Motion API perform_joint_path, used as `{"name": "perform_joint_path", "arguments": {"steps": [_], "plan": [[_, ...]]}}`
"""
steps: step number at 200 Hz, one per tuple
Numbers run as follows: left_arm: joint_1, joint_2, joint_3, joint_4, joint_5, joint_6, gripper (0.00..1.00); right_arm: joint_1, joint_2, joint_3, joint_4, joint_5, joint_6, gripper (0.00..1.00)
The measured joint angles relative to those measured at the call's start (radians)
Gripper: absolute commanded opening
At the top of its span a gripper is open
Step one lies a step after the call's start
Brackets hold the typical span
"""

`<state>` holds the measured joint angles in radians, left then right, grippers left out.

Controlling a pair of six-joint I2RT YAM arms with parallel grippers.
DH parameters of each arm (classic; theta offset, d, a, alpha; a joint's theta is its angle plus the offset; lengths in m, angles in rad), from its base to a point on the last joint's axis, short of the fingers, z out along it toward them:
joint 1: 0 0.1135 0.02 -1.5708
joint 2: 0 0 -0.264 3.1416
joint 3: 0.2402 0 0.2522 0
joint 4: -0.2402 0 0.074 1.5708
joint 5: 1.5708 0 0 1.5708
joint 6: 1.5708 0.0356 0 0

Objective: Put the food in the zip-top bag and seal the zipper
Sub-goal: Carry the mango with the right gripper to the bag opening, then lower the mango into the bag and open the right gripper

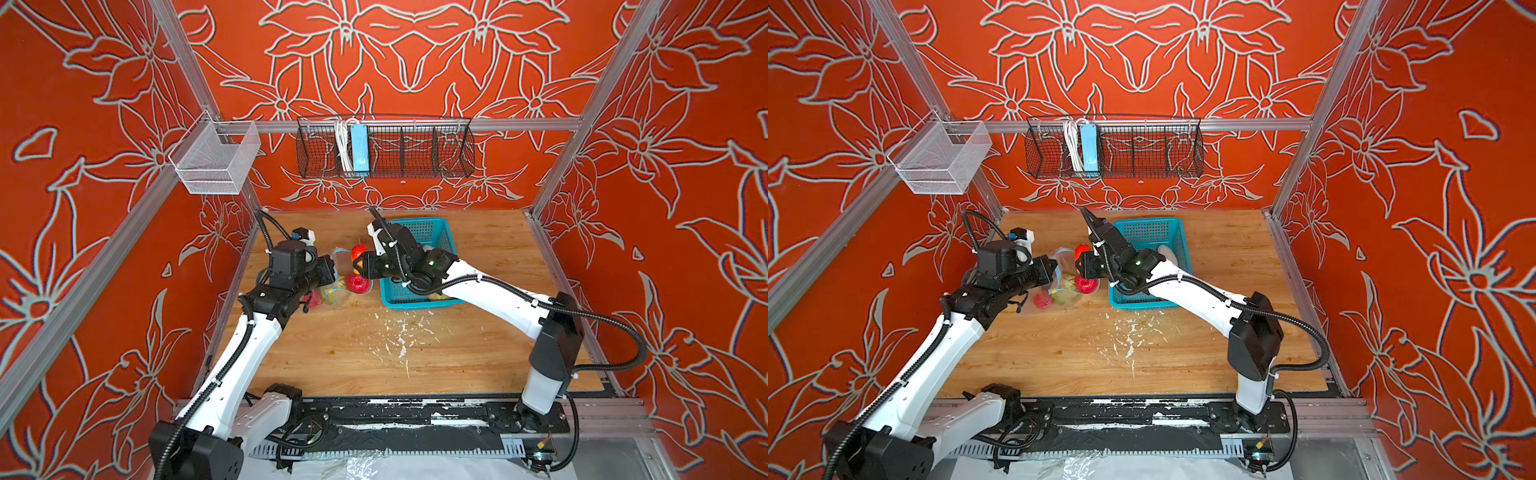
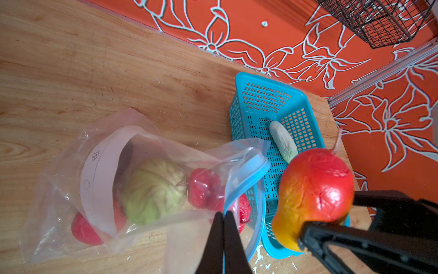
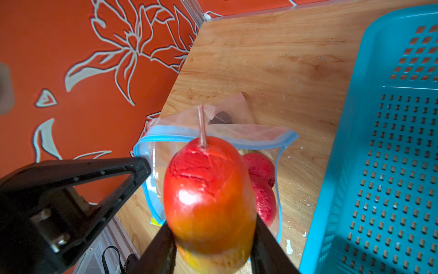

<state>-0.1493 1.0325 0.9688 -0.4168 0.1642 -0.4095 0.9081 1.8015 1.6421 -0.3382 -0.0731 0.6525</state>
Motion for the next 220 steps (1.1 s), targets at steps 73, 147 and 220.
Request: {"name": "perform_joint_path", "arguments": {"steps": [73, 147, 220], "plan": [[0.000, 0.001, 0.000, 0.000, 0.013, -0.003, 0.00, 0.045, 0.077, 0.071, -0.024, 0.019, -0.036, 0.31], [0.000, 0.005, 0.000, 0.000, 0.013, -0.008, 0.00, 0.072, 0.154, 0.147, -0.095, 0.064, -0.070, 0.31], [0.000, 0.008, 0.000, 0.000, 0.013, -0.016, 0.00, 0.075, 0.251, 0.243, -0.132, 0.071, -0.076, 0.47]]}}
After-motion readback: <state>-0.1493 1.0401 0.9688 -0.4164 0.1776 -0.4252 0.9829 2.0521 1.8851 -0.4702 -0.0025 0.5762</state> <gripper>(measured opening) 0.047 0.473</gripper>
